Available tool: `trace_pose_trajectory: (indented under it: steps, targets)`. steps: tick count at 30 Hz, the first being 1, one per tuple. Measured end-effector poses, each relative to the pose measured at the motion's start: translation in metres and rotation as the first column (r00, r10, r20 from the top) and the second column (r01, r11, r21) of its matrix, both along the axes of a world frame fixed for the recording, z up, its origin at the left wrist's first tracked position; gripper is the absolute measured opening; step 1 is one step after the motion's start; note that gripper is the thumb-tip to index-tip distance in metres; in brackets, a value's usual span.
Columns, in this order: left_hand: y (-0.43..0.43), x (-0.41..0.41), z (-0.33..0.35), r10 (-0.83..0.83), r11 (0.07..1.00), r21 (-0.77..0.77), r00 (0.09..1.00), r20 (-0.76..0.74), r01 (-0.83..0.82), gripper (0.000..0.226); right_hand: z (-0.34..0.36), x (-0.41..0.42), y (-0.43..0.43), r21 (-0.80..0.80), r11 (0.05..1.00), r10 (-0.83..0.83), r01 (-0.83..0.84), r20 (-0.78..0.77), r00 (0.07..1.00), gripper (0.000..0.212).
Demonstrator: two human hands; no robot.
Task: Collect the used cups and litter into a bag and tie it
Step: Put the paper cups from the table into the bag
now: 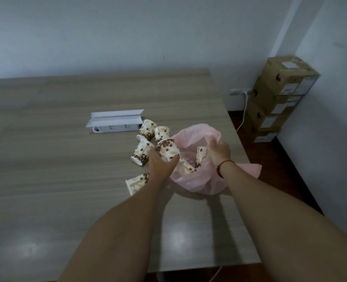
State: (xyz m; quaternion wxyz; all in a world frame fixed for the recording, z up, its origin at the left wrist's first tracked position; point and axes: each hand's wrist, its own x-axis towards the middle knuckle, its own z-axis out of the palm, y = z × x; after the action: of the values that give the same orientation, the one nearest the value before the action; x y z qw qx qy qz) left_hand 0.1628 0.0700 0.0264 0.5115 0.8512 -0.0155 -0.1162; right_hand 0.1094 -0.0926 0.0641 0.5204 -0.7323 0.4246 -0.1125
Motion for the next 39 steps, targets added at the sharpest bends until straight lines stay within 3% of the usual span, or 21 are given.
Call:
trace_pose_trajectory:
  steps: [4, 6, 8, 10, 13, 15, 18, 21, 23, 26, 28, 31, 35, 37, 39]
  targets:
    - [-0.030, -0.005, 0.013, 0.002, 0.981, -0.192, 0.993, -0.117, -0.025, 0.100, 0.006, 0.001, 0.000, -0.018, 1.000, 0.015, -0.015, 0.014, 1.000, 0.037]
    - [-0.045, -0.008, 0.010, -0.053, 0.983, -0.184, 0.989, -0.140, 0.026, 0.109, 0.010, -0.001, 0.000, -0.031, 0.999, 0.026, -0.025, 0.019, 0.999, 0.036]
    - [-0.052, -0.012, 0.009, -0.153, 0.983, -0.133, 0.968, -0.199, 0.128, 0.086, 0.010, -0.003, -0.002, -0.042, 0.999, 0.026, -0.025, 0.021, 0.999, 0.035]
    - [-0.053, -0.021, 0.022, -0.228, 0.962, -0.216, 0.924, -0.307, 0.166, 0.038, 0.010, -0.004, -0.003, -0.039, 0.999, 0.015, -0.015, 0.018, 1.000, 0.034]
    - [-0.042, -0.025, 0.031, -0.231, 0.951, -0.281, 0.904, -0.359, 0.132, 0.050, 0.008, -0.006, -0.005, -0.062, 0.998, 0.024, -0.023, 0.017, 1.000, 0.036]
    - [-0.028, -0.019, 0.024, -0.144, 0.984, -0.141, 0.948, -0.284, 0.107, 0.053, 0.008, -0.007, -0.003, -0.060, 0.998, 0.031, -0.030, 0.016, 0.999, 0.037]
    - [0.008, -0.010, 0.004, -0.054, 0.974, 0.207, 0.984, -0.169, 0.088, 0.039, 0.006, -0.007, 0.002, -0.048, 0.997, 0.055, -0.054, 0.008, 0.998, 0.041]
    - [0.043, -0.014, -0.016, -0.062, 0.872, 0.457, 0.966, -0.252, 0.175, 0.056, 0.005, -0.006, 0.009, -0.026, 0.996, 0.083, -0.083, 0.008, 0.996, 0.044]
    - [0.055, -0.018, -0.026, -0.051, 0.816, 0.533, 0.948, -0.315, 0.221, 0.062, 0.001, -0.005, 0.015, -0.009, 0.994, 0.110, -0.110, -0.005, 0.994, 0.046]
    - [0.063, -0.026, -0.040, -0.065, 0.808, 0.513, 0.909, -0.412, 0.290, 0.079, -0.004, -0.008, 0.026, 0.002, 0.990, 0.143, -0.143, -0.049, 0.989, 0.053]
    - [0.064, -0.034, -0.047, -0.080, 0.809, 0.495, 0.894, -0.441, 0.316, 0.078, -0.009, -0.009, 0.031, 0.000, 0.986, 0.165, -0.166, -0.076, 0.983, 0.055]
    - [0.067, -0.042, -0.048, 0.041, 0.861, 0.482, 0.922, -0.384, 0.162, 0.073, -0.011, -0.010, 0.034, -0.002, 0.985, 0.173, -0.174, -0.081, 0.982, 0.054]
    - [0.071, -0.032, -0.017, 0.240, 0.861, 0.497, 0.948, -0.211, -0.107, 0.078, -0.004, -0.009, 0.030, -0.006, 0.988, 0.151, -0.151, -0.045, 0.988, 0.046]
    - [0.065, -0.022, -0.002, 0.241, 0.902, 0.404, 0.954, -0.177, -0.153, 0.076, 0.000, -0.008, 0.028, -0.004, 0.992, 0.128, -0.128, -0.020, 0.992, 0.046]
    - [0.051, -0.010, 0.006, 0.151, 0.975, 0.186, 0.973, -0.176, -0.118, 0.069, 0.005, -0.008, 0.023, -0.003, 0.996, 0.091, -0.091, -0.005, 0.996, 0.049]
